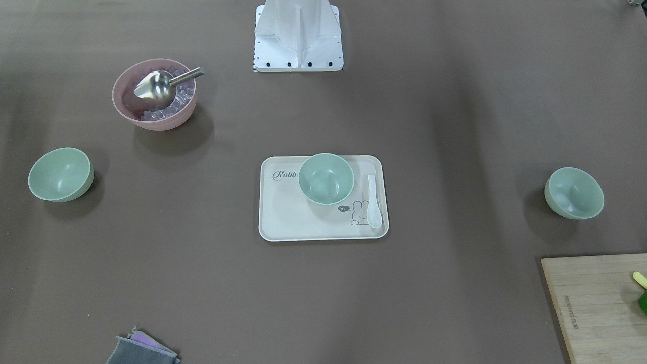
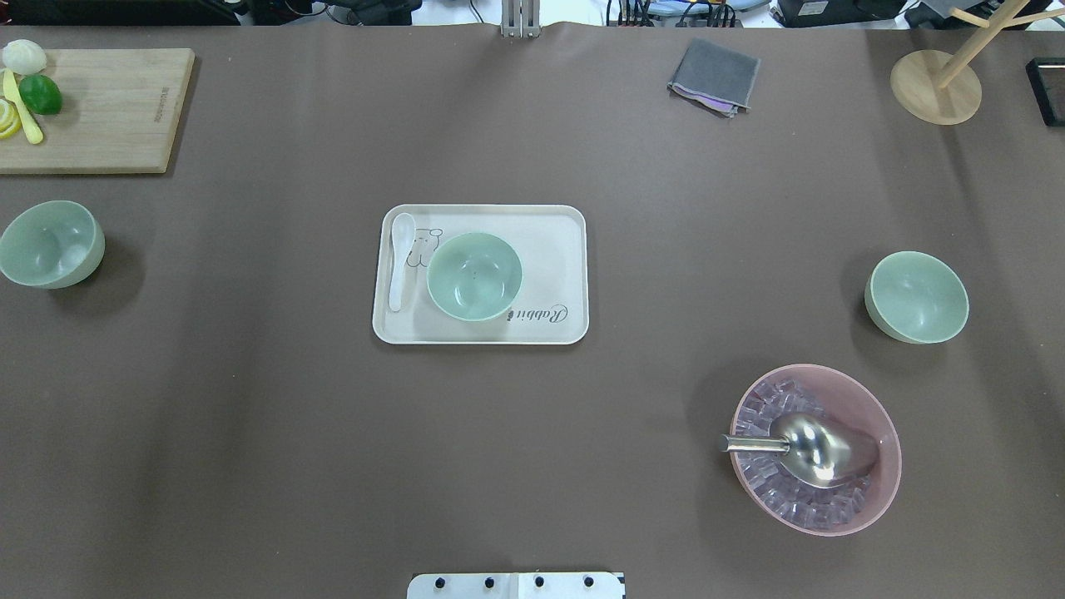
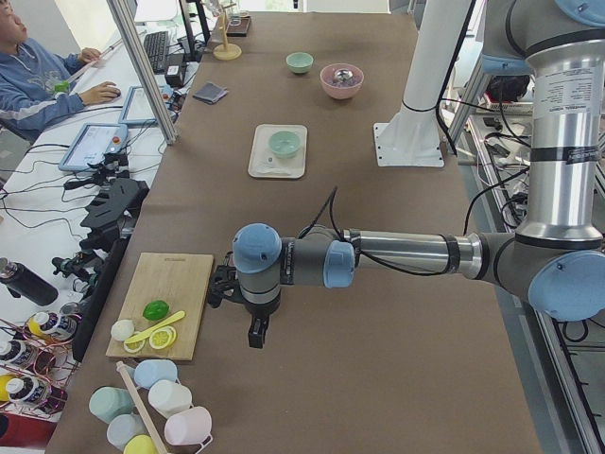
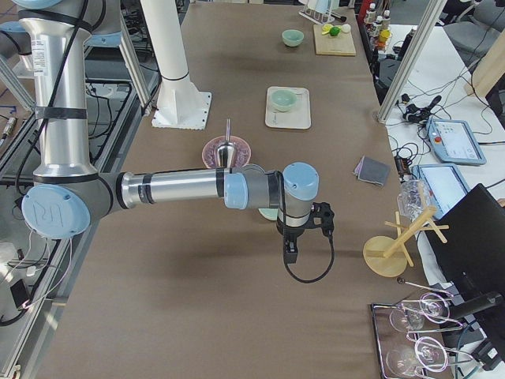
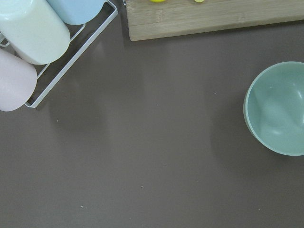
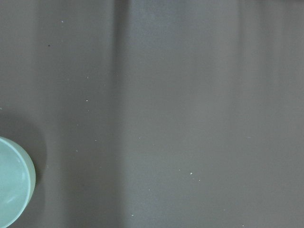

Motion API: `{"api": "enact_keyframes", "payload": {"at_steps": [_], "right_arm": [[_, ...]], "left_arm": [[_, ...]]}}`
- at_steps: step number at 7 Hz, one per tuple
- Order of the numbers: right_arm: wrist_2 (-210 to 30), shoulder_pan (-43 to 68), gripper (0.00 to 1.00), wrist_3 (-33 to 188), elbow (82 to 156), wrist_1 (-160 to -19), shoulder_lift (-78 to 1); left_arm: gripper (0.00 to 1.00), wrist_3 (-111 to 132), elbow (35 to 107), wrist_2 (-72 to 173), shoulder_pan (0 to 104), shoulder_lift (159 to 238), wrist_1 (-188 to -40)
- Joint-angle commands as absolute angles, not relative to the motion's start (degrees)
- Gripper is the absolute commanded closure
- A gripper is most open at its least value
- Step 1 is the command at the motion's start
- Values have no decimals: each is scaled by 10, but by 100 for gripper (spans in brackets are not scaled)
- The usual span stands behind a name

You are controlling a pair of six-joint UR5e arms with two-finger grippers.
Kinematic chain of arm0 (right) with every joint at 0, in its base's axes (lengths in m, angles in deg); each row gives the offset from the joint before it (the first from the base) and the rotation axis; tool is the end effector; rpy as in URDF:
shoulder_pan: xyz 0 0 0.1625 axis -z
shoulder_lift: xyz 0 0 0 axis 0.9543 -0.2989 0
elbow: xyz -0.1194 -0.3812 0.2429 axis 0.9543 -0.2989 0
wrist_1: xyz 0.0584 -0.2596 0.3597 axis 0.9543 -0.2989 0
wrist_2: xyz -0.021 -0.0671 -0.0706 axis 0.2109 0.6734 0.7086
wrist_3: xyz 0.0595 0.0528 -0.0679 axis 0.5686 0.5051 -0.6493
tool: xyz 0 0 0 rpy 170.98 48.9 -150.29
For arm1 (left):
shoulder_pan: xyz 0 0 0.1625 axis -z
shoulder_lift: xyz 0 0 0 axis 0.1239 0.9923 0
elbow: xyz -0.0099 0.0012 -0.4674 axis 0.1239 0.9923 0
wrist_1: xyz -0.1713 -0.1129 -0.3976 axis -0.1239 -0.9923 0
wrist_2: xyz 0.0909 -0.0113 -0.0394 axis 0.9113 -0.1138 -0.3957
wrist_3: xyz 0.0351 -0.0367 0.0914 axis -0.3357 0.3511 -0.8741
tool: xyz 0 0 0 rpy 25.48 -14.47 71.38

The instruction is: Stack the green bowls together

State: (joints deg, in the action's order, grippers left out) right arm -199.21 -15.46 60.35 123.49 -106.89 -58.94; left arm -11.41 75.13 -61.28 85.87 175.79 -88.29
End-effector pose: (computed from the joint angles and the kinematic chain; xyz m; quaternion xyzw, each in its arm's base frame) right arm 0.0452 -0.5269 0.6491 0.0183 -0.3607 -0.0289 0.9320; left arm -0.0876 -0.5015 0.6835 0.0522 0.3666 0.0399 0.9280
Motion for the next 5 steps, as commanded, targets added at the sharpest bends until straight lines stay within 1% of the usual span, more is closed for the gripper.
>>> {"api": "enact_keyframes", "payload": {"at_steps": [1, 5], "right_arm": [[-1992, -155, 0, 603, 1235, -1069, -589], [-1995, -155, 0, 603, 1236, -1069, -588]], "left_arm": [[2, -114, 753, -613, 859, 1758, -883], [2, -114, 753, -613, 859, 1758, -892]]}}
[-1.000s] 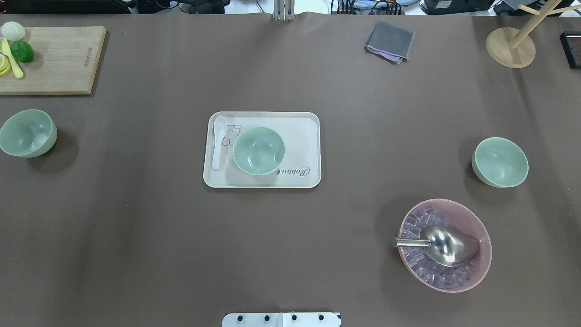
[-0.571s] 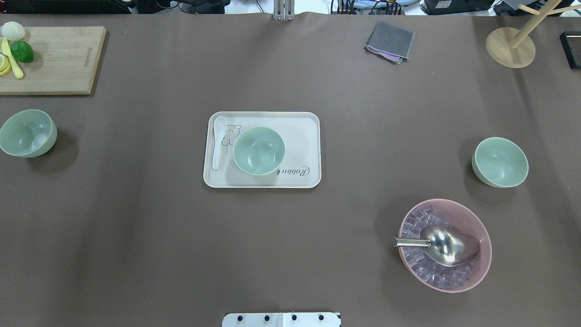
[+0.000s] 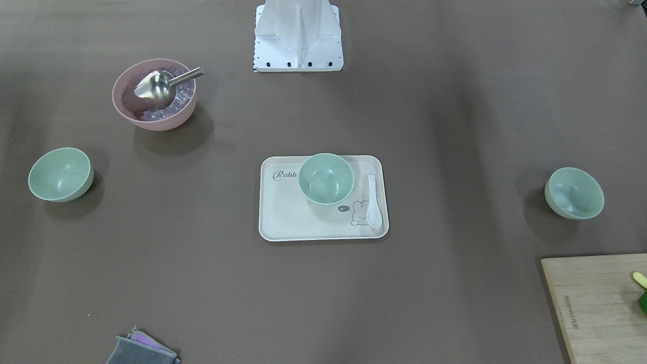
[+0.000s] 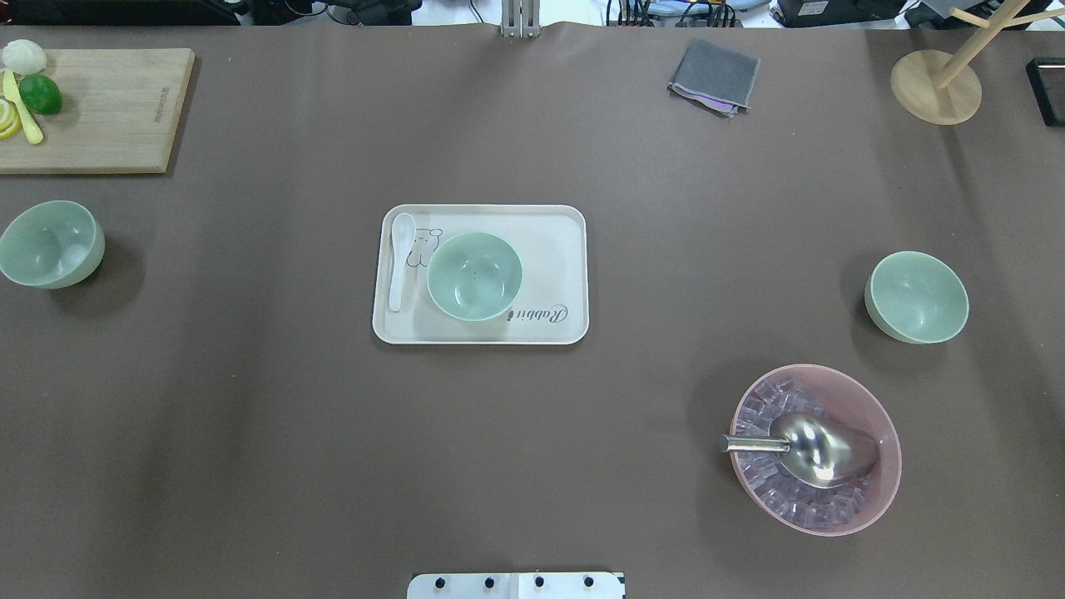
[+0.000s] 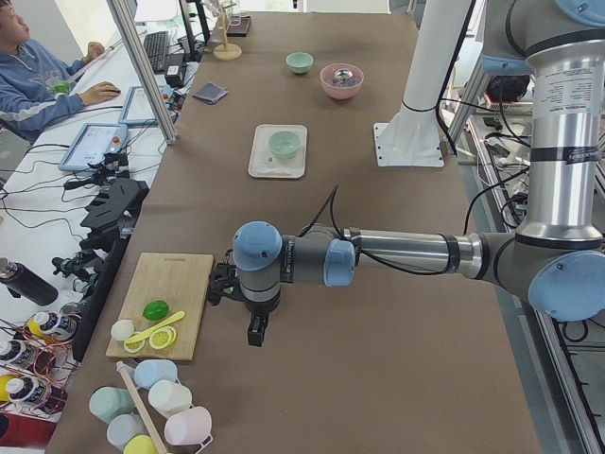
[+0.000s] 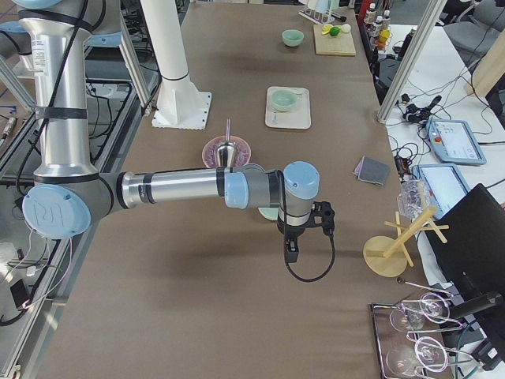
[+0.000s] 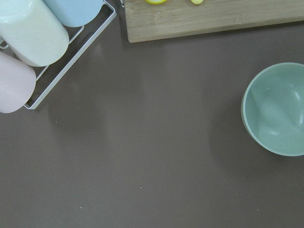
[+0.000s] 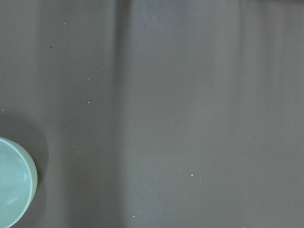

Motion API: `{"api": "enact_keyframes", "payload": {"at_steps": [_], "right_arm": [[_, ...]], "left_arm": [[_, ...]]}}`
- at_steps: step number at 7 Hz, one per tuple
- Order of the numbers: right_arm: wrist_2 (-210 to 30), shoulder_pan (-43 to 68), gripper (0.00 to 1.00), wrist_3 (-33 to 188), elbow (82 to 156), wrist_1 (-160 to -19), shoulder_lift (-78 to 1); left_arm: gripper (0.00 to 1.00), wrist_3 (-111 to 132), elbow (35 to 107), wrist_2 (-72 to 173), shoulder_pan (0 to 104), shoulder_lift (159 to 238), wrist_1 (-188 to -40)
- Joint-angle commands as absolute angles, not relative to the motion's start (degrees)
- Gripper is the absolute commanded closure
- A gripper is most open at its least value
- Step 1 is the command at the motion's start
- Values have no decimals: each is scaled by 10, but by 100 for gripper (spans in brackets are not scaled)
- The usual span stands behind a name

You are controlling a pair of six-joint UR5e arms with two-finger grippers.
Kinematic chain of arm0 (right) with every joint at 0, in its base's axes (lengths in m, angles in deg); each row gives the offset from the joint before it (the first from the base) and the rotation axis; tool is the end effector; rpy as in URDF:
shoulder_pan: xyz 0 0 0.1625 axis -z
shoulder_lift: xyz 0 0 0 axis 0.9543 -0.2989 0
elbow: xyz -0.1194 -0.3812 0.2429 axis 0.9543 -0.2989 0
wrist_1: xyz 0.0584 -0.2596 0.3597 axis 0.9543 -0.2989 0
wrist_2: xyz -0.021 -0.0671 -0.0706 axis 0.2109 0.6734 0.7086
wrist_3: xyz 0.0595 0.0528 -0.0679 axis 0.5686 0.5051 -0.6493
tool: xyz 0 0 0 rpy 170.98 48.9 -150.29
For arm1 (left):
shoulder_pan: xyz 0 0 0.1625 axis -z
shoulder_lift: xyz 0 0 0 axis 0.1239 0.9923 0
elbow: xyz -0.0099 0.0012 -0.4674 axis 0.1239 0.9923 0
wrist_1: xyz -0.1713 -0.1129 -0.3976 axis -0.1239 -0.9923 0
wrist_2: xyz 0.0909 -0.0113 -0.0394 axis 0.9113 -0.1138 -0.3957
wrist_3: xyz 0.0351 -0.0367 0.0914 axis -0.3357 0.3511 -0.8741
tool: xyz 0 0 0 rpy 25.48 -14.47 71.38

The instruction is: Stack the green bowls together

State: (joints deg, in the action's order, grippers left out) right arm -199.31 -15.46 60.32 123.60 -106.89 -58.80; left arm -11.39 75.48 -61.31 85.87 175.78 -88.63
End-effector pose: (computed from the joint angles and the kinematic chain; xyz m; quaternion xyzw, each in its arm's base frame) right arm 0.0451 -0.5281 0.6467 0.0205 -0.3615 -0.0299 0.9317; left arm -0.0876 -0.5021 0.6797 0.0577 0.3663 0.0420 0.9277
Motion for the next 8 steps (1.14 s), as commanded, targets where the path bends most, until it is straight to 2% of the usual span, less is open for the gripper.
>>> {"api": "enact_keyframes", "payload": {"at_steps": [1, 6, 8], "right_arm": [[-1999, -155, 0, 603, 1239, -1069, -588], [-2015, -145, 0, 600, 1242, -1067, -586], [-2016, -99, 0, 604, 1263, -1067, -584]], "left_arm": [[2, -110, 755, -614, 859, 1759, -890], [2, -106, 753, -614, 858, 1771, -886], [2, -106, 757, -619, 853, 1771, -892]]}}
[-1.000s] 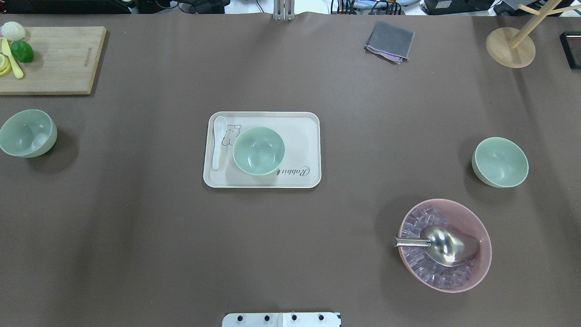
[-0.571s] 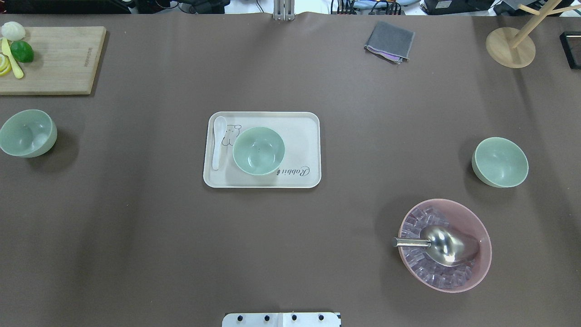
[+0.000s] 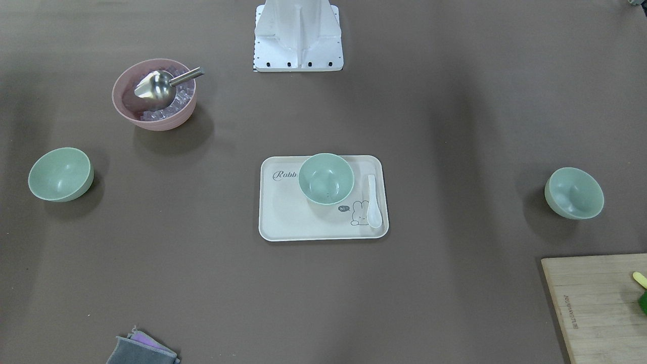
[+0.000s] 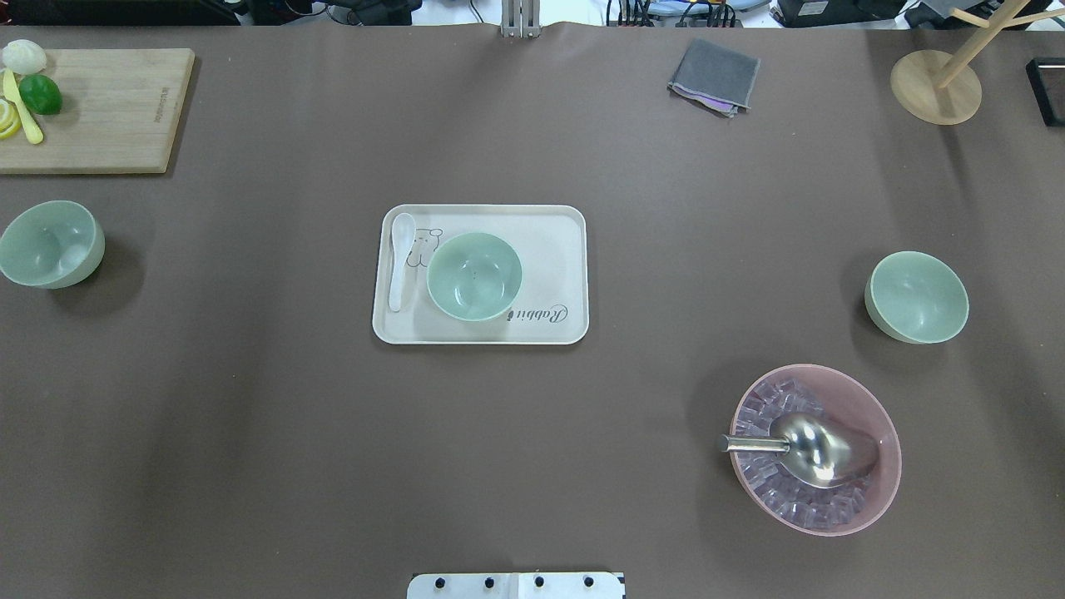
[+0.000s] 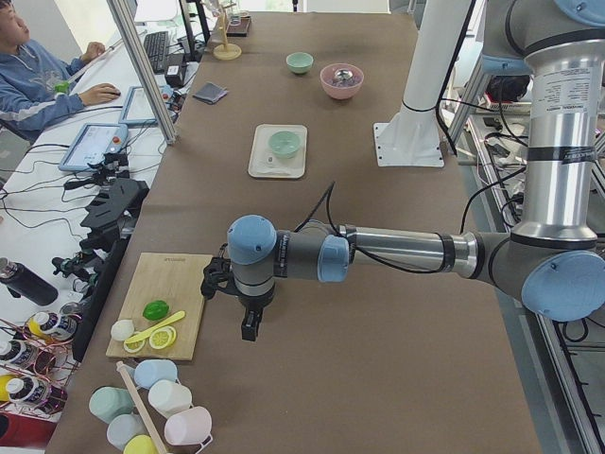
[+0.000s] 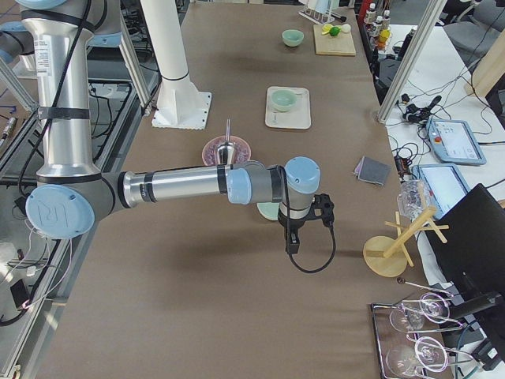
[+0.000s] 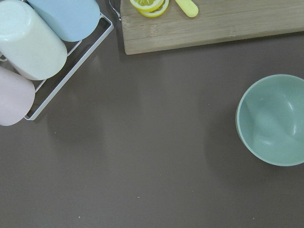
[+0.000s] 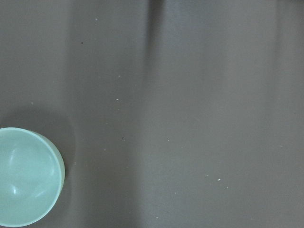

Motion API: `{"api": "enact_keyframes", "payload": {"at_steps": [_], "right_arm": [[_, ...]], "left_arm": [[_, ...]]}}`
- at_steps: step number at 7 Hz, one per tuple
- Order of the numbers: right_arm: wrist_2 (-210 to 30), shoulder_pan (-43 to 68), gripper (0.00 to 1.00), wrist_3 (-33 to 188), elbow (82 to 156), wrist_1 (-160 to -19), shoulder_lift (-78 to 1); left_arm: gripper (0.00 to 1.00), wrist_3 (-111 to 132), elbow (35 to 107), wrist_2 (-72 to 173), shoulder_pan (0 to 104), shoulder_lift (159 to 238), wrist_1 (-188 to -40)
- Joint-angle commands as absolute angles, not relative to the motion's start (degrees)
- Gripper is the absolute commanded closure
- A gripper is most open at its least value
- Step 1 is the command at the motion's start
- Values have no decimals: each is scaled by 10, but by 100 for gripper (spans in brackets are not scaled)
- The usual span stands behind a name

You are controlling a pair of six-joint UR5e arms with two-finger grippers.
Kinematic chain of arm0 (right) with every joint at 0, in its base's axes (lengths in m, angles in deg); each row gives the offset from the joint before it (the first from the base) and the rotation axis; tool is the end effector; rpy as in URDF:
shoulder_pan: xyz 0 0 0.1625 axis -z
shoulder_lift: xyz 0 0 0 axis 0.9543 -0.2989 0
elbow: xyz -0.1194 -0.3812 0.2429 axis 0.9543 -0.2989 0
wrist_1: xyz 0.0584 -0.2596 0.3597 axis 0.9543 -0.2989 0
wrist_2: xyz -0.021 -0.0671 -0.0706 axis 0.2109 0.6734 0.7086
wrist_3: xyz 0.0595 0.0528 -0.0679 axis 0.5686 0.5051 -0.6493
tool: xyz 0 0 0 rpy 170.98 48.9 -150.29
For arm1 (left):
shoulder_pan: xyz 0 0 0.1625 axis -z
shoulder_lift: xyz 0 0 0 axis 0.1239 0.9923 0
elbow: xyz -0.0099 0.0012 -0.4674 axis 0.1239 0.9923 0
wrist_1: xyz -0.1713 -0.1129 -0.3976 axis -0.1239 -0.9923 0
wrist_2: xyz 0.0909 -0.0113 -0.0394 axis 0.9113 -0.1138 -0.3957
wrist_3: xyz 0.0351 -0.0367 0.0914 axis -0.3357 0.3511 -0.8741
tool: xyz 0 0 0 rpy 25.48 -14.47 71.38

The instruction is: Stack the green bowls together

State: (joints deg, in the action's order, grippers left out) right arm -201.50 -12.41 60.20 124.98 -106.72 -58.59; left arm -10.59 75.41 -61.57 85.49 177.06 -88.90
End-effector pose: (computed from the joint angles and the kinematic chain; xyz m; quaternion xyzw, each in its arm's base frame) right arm 0.0138 -0.5314 0.6290 0.0246 -0.3800 -0.0616 0.9226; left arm -0.0845 -0.5143 0.6681 0.0660 0.3679 0.0434 0.9265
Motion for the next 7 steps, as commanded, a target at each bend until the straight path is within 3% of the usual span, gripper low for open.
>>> {"api": "enact_keyframes", "payload": {"at_steps": [1, 7], "right_arm": [[-2015, -75, 0, 617, 1264, -1068, -571], [-1984, 46, 1, 728, 1273, -1065, -521]], "left_arm": [[2, -105, 758, -625, 853, 1771, -893], [2, 78, 760, -644, 749, 1786, -1004]]}}
